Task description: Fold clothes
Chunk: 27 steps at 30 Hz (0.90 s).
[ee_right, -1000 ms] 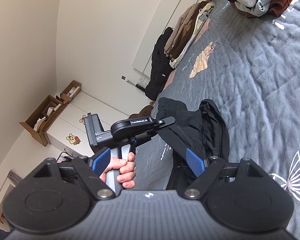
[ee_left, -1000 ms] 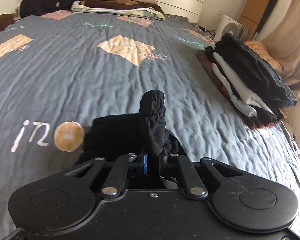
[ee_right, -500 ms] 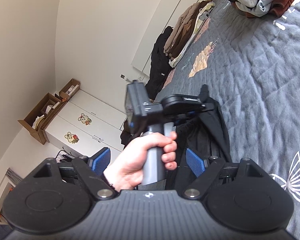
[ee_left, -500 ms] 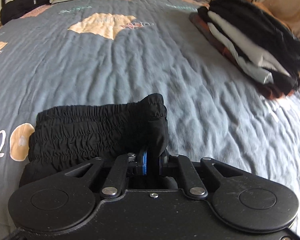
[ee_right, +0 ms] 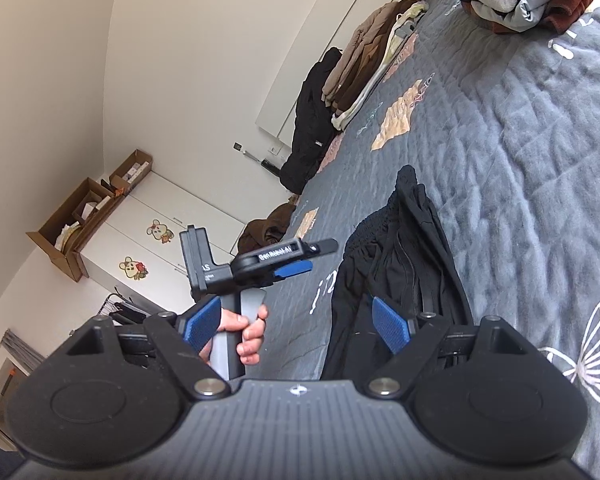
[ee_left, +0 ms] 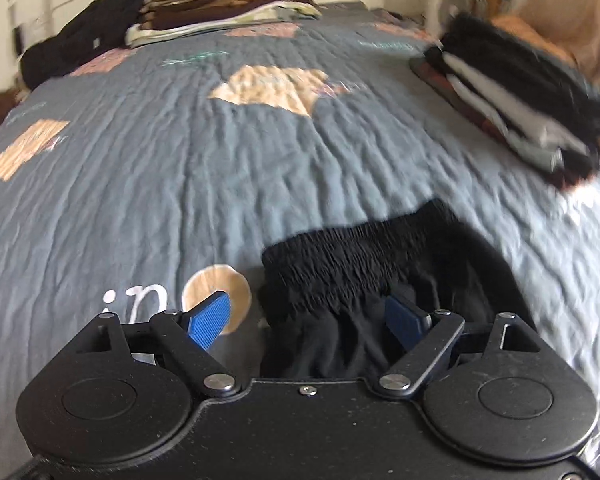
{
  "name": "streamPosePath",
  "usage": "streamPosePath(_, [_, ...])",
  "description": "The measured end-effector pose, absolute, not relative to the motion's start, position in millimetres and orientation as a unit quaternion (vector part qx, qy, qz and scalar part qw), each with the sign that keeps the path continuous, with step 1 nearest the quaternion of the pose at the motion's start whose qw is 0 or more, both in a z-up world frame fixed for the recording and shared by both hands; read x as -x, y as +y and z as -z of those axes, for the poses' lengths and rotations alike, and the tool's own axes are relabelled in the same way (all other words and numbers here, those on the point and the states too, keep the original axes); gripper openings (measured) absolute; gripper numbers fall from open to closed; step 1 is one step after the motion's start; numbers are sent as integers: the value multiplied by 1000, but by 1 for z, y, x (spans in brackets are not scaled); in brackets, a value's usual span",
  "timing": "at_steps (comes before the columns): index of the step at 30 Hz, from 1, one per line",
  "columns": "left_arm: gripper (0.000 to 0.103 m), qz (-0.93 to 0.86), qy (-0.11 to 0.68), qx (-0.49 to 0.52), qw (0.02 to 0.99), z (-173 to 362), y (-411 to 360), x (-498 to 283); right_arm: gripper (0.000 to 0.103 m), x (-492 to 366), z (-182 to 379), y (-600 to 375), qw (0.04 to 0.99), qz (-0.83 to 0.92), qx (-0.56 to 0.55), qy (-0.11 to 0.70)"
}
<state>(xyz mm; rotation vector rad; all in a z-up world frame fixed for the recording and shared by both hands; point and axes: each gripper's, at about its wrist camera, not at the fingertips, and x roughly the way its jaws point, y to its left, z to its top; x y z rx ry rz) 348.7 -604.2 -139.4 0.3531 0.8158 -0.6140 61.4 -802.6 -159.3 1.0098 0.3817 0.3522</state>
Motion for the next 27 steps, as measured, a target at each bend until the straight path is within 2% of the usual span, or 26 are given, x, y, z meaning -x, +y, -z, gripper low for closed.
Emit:
streamPosePath(4, [84,281,387,-226,848,172,-621,-345,82,-70,154,-794,850,-161,-467,182])
streamPosePath(6, [82,286,393,-220,846,182,-617,-347,82,-80,151,-790,858,-156,-452,189])
streamPosePath(8, [57,299,408,-187,843,185,-608,-353,82,-94,149,-788,863,-146,-438,204])
streamPosePath(9, [52,300,412,-177,842,184,-604,-355,82,-103,150,-789,865,-132,-432,218])
streamPosePath(10, [42,300,412,-174,842,182,-601,-357,82,-114,151,-790,867,-117,-425,234])
streamPosePath(11, [38,301,413,-171,843,180,-597,-358,82,-126,152,-791,868,-110,-418,244])
streamPosePath(14, [33,310,413,-165,840,179,-592,-361,82,-163,153,-784,870,-112,-412,246])
streamPosePath(18, [32,322,412,-159,837,179,-587,-363,82,-210,161,-763,879,-108,-380,267])
streamPosePath(23, [24,334,422,-138,832,179,-570,-375,82,-232,190,-770,877,-60,-384,283])
streamPosePath(25, [24,340,435,-114,826,178,-559,-383,81,-231,203,-778,874,-42,-390,287])
streamPosePath(27, [29,349,451,-83,817,176,-547,-390,80,-227,204,-785,869,-43,-406,281])
